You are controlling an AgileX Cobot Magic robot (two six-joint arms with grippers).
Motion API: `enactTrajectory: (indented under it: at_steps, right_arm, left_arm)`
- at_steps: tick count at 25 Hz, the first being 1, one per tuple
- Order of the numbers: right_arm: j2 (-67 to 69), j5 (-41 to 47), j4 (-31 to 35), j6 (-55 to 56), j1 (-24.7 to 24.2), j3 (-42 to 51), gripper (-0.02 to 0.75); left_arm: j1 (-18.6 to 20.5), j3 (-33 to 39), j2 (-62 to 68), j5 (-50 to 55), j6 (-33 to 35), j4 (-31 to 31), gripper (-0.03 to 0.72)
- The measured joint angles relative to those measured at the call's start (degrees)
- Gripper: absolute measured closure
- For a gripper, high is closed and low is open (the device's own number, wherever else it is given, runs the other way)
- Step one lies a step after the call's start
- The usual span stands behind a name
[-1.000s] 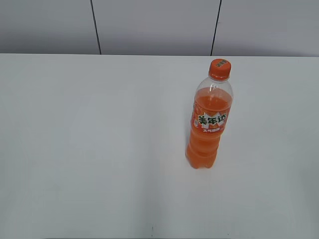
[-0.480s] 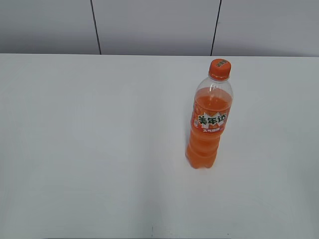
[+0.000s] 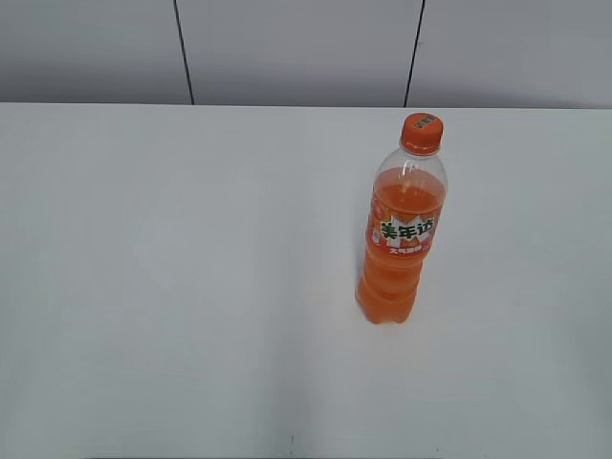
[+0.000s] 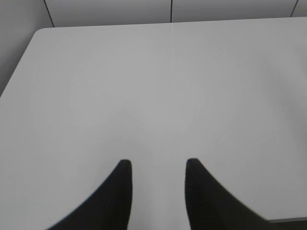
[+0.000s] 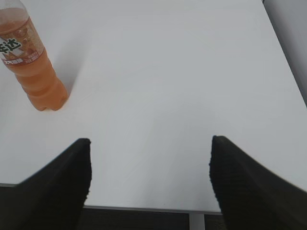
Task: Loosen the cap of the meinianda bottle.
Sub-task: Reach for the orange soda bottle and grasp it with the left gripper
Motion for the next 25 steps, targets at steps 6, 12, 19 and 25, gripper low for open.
enactTrajectory:
  at_steps: [6,12,19,25]
  right_arm:
    - [0.0,0.0,0.0,0.0,0.0,0.0,0.16]
    - [0.0,0.0,0.0,0.0,0.0,0.0,0.16]
    - [0.0,0.0,0.0,0.0,0.0,0.0,0.16]
    - [0.0,0.0,0.0,0.0,0.0,0.0,0.16]
  left_arm:
    - [0.0,0.0,0.0,0.0,0.0,0.0,0.447]
    - [0.0,0.0,0.0,0.0,0.0,0.0,0.447]
    - [0.0,0.0,0.6,-0.6,0.0,0.9,0.394]
    - [0.0,-0.7,3.2,-12.8,0.0,4.3,0.245]
